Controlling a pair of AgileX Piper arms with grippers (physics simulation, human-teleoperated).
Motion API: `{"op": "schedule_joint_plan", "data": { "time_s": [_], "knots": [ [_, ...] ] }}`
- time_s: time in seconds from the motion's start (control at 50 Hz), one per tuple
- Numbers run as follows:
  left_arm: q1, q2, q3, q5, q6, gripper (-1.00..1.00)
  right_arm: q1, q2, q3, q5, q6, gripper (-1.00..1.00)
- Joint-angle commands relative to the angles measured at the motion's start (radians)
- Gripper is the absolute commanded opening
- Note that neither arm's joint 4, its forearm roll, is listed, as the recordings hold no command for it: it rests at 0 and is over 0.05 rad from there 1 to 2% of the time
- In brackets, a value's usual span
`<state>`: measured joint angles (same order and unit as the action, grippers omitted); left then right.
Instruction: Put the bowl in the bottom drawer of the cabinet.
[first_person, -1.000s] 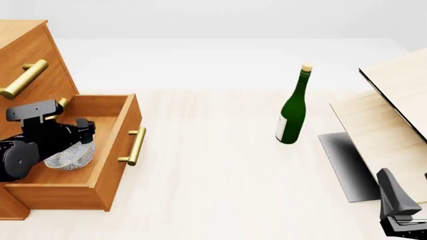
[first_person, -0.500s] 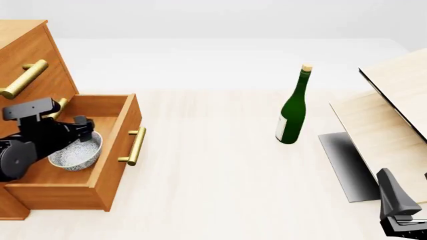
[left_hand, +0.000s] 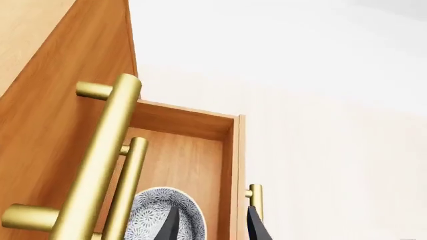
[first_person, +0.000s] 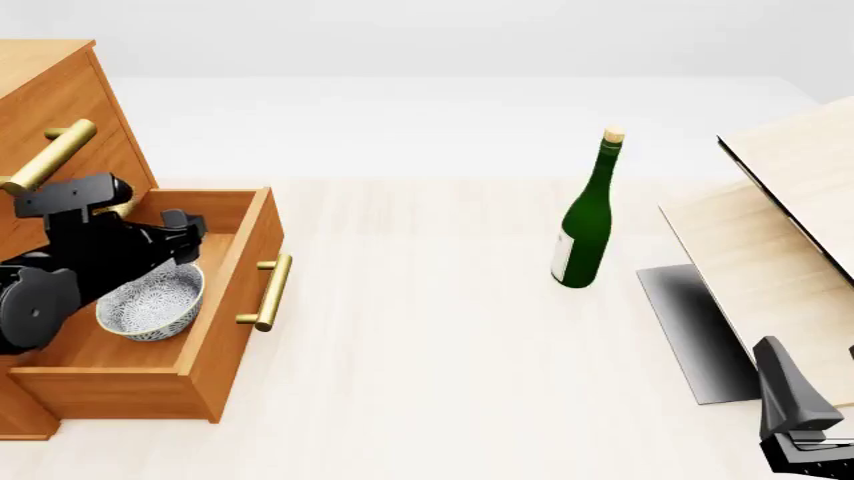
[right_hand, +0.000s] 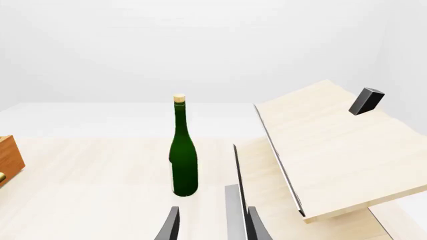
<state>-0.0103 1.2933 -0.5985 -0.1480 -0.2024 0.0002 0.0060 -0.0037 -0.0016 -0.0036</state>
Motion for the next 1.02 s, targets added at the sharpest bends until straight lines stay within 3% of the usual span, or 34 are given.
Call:
{"op": "schedule_joint_plan", "data": {
  "time_s": [0.02, 1.02],
  "knots": [
    [-0.028, -0.039, -0.030, 0.033, 0.011, 1.00, 0.000, 0.000, 0.000, 0.000, 0.000, 1.00],
    [-0.069, -0.170, -0.155, 0.192, 0.103, 1.00, 0.000, 0.000, 0.000, 0.000, 0.000, 1.00]
  ]
}}
